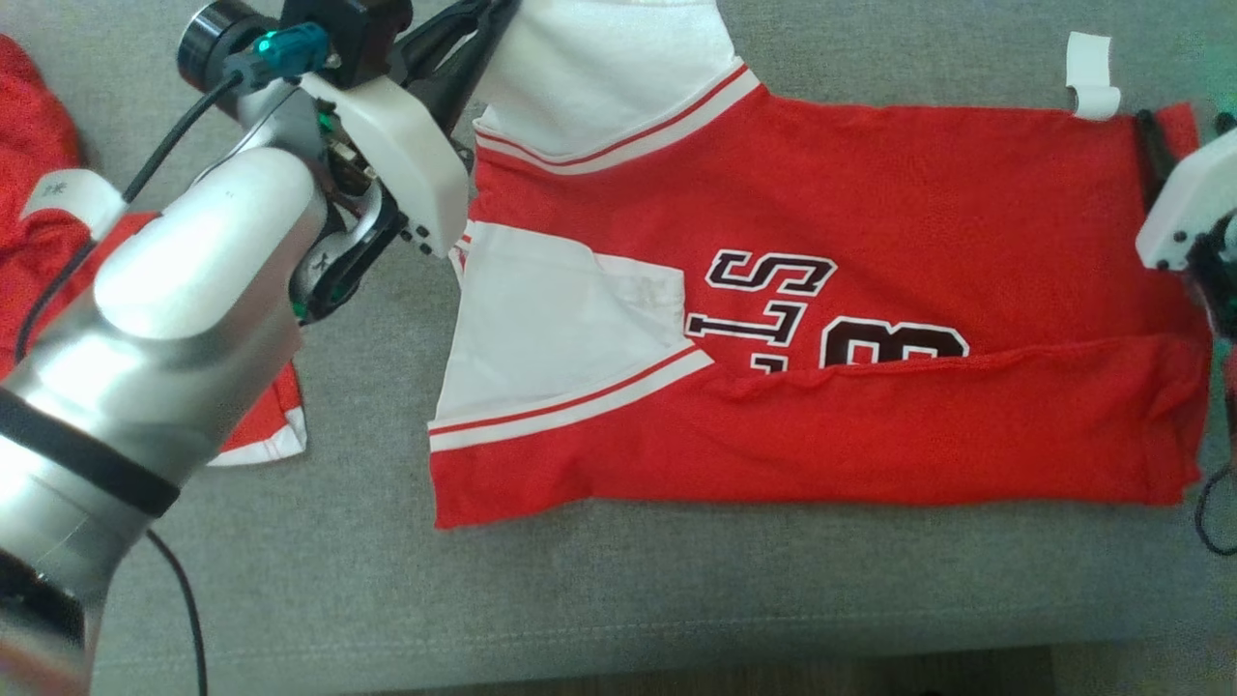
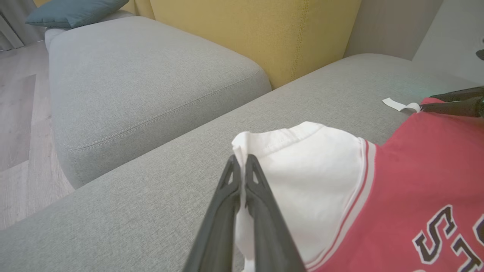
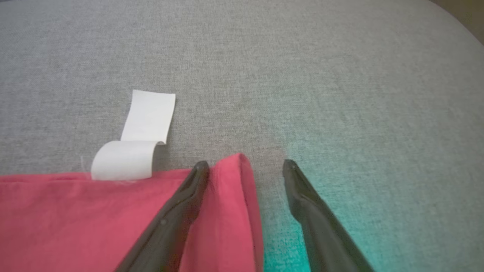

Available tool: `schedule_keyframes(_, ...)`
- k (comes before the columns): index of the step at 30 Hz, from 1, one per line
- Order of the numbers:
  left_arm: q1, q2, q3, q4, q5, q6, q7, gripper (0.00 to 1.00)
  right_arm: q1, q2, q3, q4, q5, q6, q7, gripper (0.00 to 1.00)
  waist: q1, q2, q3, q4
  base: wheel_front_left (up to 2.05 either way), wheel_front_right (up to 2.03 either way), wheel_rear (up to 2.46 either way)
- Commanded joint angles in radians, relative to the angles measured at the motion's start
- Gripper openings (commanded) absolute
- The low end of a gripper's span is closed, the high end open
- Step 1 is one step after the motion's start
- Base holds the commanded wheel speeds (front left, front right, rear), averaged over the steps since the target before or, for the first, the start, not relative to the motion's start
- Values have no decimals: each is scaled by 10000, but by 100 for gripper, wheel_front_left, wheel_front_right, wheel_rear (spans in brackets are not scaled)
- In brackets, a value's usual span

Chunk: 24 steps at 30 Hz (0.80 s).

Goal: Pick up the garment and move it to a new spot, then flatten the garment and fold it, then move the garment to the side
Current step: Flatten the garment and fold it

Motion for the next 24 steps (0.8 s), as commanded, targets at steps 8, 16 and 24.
schedule_keyframes(8,-409,648,576,-82,-92,371,38,0,-715,-211,641,126,464,65,-135,0,-1,-1,135,-89,0,0,0)
schedule_keyframes(16,-1009,594,1014,384,-96,721,-324,0,-1571,-284,950,-113,815,65,-1465,0,-1,-1,435,-113,0,0,0)
schedule_keyframes(24,-2023,352,1434,1197,80,848,-691,0,-2912,-241,1317,2,1033,65,-2658,0,-1,-1,842,-128,0,0,0)
